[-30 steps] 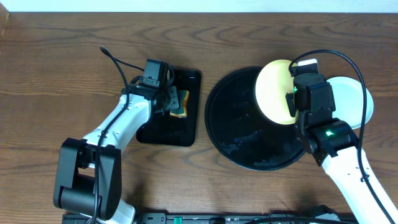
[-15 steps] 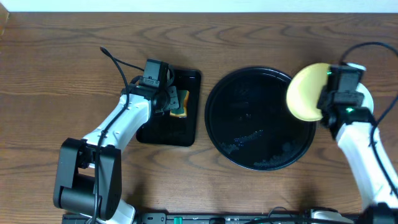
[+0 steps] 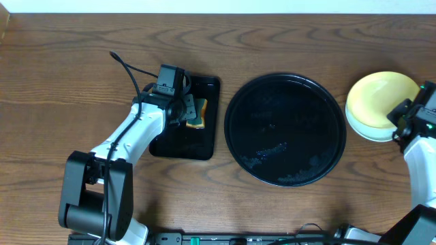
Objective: Clean dirty plates on tray and stack at the side
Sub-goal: 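Carry the yellow plate right and set it on the green plate stack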
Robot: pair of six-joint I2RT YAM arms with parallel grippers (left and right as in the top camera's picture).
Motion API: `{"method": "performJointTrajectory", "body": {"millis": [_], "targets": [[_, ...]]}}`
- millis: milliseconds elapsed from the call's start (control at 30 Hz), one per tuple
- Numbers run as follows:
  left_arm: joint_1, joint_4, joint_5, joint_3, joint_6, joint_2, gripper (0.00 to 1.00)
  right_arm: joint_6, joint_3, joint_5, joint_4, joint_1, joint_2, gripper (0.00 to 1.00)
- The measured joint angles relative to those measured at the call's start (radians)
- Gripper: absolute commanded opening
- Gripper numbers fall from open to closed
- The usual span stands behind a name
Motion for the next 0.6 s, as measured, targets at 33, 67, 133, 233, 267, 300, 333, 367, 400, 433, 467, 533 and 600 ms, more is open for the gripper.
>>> {"method": "performJointTrajectory", "body": {"millis": [33, 67, 133, 233, 267, 300, 333, 367, 400, 433, 467, 533, 600], "targets": [[0.000, 0.000, 0.000, 0.000, 0.000, 0.000, 0.40, 0.006, 0.000, -0.002, 0.002, -0.011, 0.000, 0.03], [0.000, 0.000, 0.000, 0.000, 0.000, 0.000, 0.40, 0.014, 0.000, -0.005, 0.007, -0.020, 0.000, 0.11], [0.000, 0.000, 0.000, 0.000, 0.000, 0.000, 0.40, 0.029, 0.000, -0.012, 0.028, -0.035, 0.004, 0.22], [0.000, 0.000, 0.000, 0.000, 0.000, 0.000, 0.40, 0.035, 0.000, -0.040, 0.047, -0.045, 0.018, 0.34], [0.000, 0.000, 0.000, 0.000, 0.000, 0.000, 0.40, 0.038, 0.000, -0.054, 0.047, -0.046, 0.023, 0.37], [0.000, 0.000, 0.000, 0.000, 0.000, 0.000, 0.40, 0.035, 0.000, -0.073, 0.046, -0.046, 0.027, 0.41], [0.000, 0.000, 0.000, 0.000, 0.000, 0.000, 0.41, 0.030, 0.000, -0.096, 0.043, -0.046, 0.031, 0.44], [0.000, 0.000, 0.000, 0.000, 0.000, 0.000, 0.44, 0.018, 0.000, -0.131, 0.035, -0.046, 0.033, 0.46], [0.000, 0.000, 0.000, 0.000, 0.002, 0.000, 0.47, 0.011, 0.000, -0.161, 0.025, -0.046, 0.033, 0.48], [0.000, 0.000, 0.000, 0.000, 0.003, 0.000, 0.49, 0.001, 0.000, -0.197, 0.014, -0.046, 0.033, 0.50], [0.000, 0.000, 0.000, 0.000, 0.001, 0.000, 0.51, -0.013, 0.000, -0.238, -0.004, -0.046, 0.033, 0.51], [0.000, 0.000, -0.004, 0.000, 0.003, 0.000, 0.52, -0.040, 0.000, -0.311, -0.044, -0.045, 0.033, 0.55], [0.000, -0.002, -0.021, 0.000, 0.003, 0.000, 0.55, -0.091, 0.000, -0.391, -0.082, -0.044, 0.033, 0.65]]}}
